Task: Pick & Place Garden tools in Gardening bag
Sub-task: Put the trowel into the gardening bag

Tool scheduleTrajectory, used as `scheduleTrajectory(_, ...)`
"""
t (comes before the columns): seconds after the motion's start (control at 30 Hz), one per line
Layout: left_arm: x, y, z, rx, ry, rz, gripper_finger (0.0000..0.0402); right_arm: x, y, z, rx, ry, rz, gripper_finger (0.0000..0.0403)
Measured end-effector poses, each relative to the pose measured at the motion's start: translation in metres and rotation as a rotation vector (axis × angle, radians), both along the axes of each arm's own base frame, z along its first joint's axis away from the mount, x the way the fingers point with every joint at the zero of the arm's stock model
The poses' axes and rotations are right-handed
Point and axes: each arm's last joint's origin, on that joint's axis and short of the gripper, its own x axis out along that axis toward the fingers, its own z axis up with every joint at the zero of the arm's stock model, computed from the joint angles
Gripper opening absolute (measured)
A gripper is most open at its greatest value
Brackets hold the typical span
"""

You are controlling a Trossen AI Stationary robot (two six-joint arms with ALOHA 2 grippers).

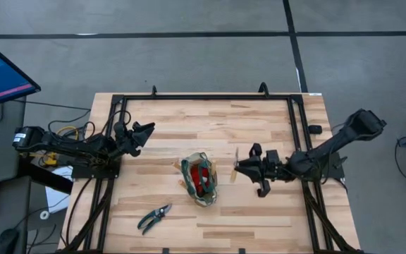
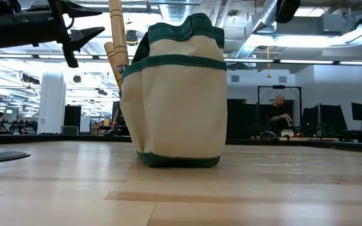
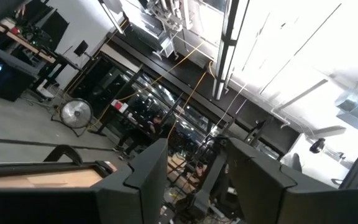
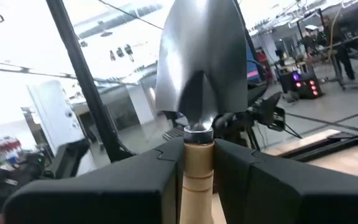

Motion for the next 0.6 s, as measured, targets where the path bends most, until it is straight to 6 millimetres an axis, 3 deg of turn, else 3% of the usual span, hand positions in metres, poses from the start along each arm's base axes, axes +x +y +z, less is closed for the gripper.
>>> scheduleTrajectory(0.23,0.000,0.000,0.000,-0.005,-0.006,-0.004,0.0166,0.009,0.014,-0.019,-0.005,-0.006,0.043,0.0050)
scheduleTrajectory(0.6,-0.001,0.000,0.001,-0.013,-0.016,-0.001,0.0166,0.025,0.036,-0.069,0.023,-0.031,0.085,0.0050)
